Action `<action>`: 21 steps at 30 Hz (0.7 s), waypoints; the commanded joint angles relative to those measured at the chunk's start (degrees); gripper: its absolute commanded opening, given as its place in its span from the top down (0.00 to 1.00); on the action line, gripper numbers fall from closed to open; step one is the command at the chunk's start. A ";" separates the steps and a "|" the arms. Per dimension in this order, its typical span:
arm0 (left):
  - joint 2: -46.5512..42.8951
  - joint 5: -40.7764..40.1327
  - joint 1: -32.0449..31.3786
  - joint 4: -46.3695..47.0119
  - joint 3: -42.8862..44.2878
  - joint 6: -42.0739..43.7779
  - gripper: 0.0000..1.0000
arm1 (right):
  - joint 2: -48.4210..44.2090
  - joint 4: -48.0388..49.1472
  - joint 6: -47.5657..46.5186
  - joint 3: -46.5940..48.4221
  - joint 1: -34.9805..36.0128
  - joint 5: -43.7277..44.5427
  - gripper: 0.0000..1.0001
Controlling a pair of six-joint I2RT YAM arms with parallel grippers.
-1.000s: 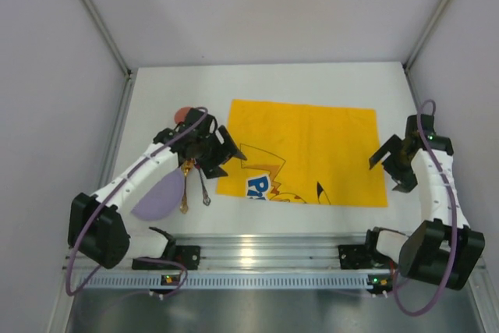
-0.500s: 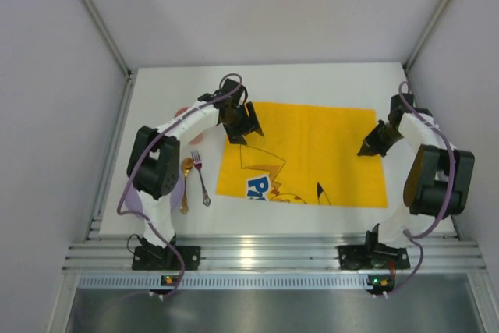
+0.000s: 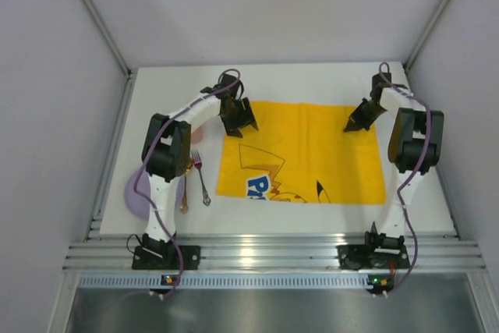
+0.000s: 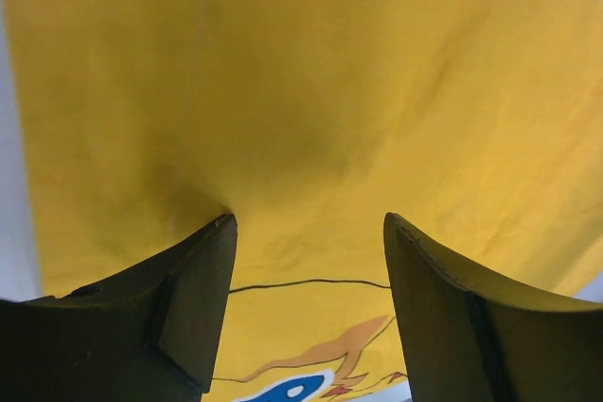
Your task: Set the dinner table for one person
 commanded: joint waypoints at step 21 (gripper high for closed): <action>-3.89 -5.52 4.20 -10.59 11.41 6.21 0.32 | -0.51 -0.97 -1.04 7.02 4.42 -0.33 1.00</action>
